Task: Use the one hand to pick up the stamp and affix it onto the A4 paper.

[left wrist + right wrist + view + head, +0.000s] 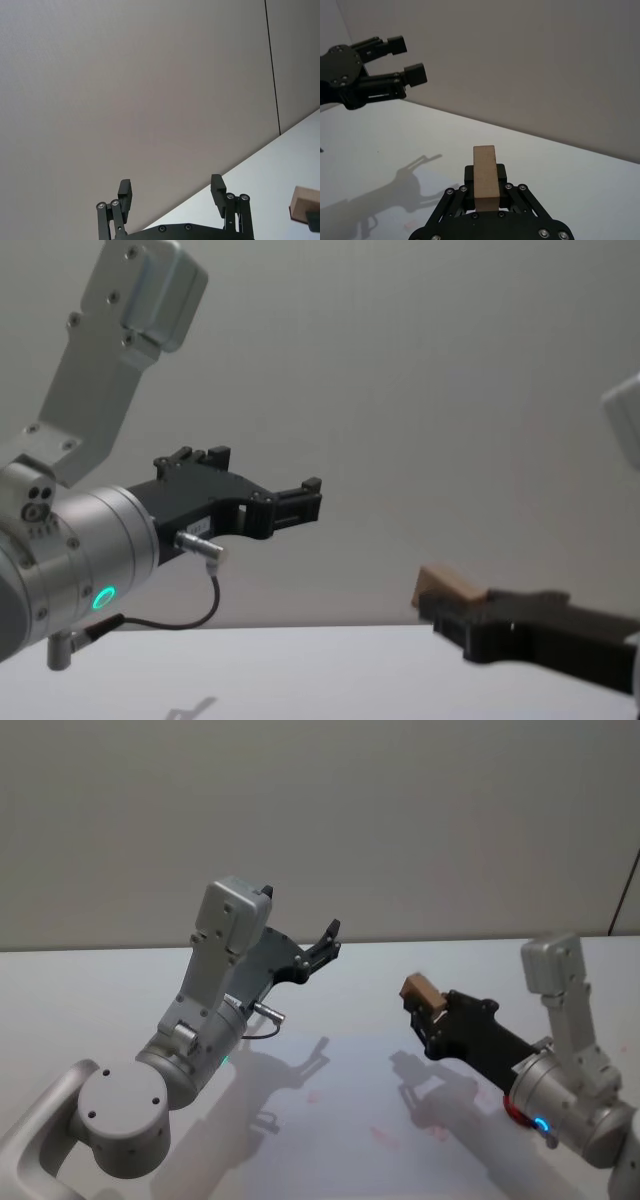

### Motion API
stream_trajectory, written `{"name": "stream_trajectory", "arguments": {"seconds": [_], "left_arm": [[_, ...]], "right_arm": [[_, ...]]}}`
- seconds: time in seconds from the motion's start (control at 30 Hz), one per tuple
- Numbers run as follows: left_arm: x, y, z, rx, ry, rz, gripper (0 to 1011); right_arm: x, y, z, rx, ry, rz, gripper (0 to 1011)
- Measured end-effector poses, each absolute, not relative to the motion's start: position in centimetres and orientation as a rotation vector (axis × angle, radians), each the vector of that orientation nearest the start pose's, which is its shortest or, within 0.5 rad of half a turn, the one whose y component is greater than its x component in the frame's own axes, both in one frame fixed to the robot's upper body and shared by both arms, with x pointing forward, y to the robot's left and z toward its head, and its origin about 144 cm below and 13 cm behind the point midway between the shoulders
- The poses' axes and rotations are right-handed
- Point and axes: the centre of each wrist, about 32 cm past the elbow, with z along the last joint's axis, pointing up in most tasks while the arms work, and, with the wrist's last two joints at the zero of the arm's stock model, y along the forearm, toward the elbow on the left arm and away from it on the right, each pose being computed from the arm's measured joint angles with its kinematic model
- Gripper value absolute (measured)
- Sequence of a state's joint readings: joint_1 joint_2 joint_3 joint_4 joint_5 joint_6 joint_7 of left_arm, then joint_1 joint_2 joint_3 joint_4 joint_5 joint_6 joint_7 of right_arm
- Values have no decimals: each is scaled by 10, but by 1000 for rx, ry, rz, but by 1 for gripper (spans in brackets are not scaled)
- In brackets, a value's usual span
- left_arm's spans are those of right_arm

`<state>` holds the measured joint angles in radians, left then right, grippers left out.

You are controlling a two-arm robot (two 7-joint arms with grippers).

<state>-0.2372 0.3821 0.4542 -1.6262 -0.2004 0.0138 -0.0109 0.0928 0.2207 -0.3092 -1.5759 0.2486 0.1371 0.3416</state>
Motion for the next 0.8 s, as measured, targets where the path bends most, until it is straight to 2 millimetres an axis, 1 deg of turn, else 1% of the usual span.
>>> {"name": "stream_trajectory", "arguments": {"seconds": [0.13,0.37,0.4,0.8], "left_arm": [[492,198,1204,61,-268,1124,1001],[492,198,1204,61,-268,1124,1001],[492,198,1204,61,-268,1124,1001],[492,198,1204,61,-268,1124,1001]], "right_arm": [[471,-198,1163,-52,82,-928,221],[464,-212,1168,-39,61,-940,221],[464,-212,1168,-39,61,-940,221],[447,-244,1160,-82,31,-962,220]]}}
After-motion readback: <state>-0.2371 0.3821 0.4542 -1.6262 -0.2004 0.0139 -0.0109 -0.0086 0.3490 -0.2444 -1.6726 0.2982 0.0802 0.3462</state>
